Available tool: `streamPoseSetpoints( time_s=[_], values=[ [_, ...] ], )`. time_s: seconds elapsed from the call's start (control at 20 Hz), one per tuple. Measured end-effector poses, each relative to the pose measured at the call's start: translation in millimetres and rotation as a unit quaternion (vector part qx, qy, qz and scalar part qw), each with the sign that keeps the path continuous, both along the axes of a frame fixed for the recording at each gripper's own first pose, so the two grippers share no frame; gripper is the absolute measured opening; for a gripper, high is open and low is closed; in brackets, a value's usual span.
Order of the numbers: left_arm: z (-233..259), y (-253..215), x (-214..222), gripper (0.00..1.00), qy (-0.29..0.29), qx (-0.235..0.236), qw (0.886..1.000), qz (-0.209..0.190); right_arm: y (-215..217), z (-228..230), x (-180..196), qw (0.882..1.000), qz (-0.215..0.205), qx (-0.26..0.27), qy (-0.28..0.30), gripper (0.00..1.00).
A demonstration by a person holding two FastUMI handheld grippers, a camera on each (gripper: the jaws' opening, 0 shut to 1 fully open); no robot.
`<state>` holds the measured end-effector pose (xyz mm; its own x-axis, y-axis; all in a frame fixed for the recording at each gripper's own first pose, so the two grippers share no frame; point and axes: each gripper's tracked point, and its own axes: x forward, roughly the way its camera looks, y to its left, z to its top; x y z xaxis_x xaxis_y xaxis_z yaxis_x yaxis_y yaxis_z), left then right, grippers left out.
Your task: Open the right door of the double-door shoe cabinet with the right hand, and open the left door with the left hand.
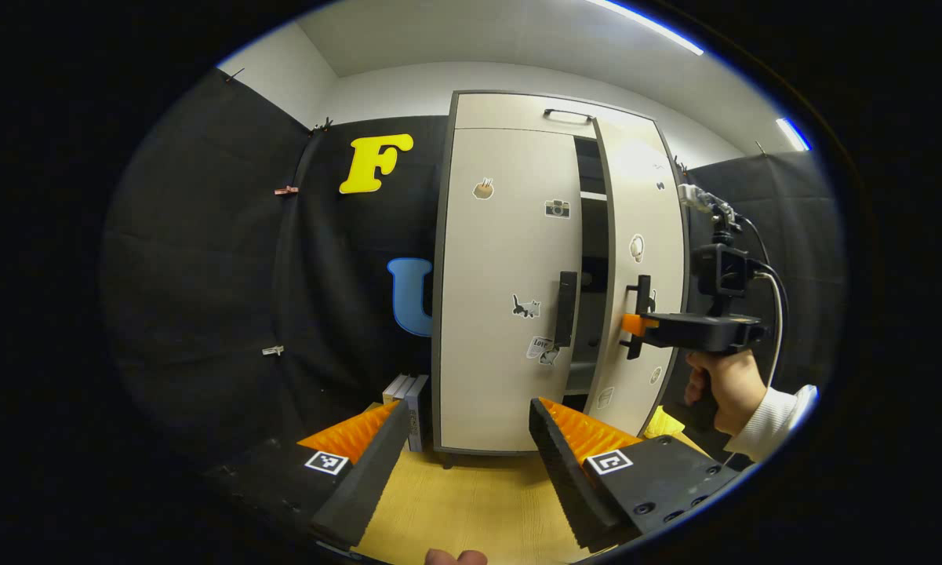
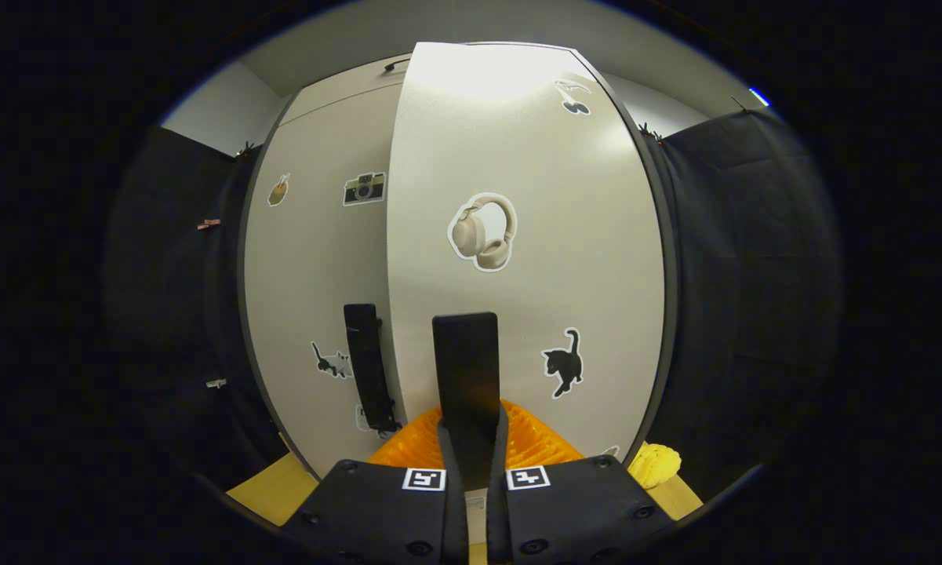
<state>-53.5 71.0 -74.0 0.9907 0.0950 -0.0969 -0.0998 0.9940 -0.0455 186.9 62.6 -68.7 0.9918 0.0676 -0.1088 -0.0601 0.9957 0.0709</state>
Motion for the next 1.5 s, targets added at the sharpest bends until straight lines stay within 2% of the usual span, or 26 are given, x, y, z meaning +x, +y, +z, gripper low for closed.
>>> streamPoseSetpoints(
  time_s=[0.2,0.45,0.7,0.95,1.3,1.5],
  values=[
    [4.0,-11.6,1.0,0.94,-0.006,0.002,1.000,-0.001,-10.3,2.0,-12.5,1.000,0.020,0.012,0.002,0.13],
    [3.1,-28.5,7.4,0.94,-0.004,0.005,1.000,-0.009,-28.6,7.4,-27.2,0.999,0.025,0.023,0.001,0.13],
    [4.4,-53.0,21.3,0.94,-0.006,0.007,1.000,-0.027,-47.0,10.0,-41.1,0.999,0.031,0.010,0.006,0.13],
    [6.3,-75.8,37.2,0.95,-0.007,0.010,0.999,-0.047,-59.1,13.3,-49.2,0.999,0.028,0.015,0.012,0.13],
    [4.9,-103.4,53.5,0.94,-0.005,0.010,0.997,-0.070,-89.1,12.4,-56.0,1.000,0.014,-0.017,0.014,0.12],
    [5.0,-122.4,63.3,0.94,-0.004,0.011,0.996,-0.083,-116.9,11.8,-55.8,1.000,-0.011,-0.019,0.014,0.12]
  ],
)
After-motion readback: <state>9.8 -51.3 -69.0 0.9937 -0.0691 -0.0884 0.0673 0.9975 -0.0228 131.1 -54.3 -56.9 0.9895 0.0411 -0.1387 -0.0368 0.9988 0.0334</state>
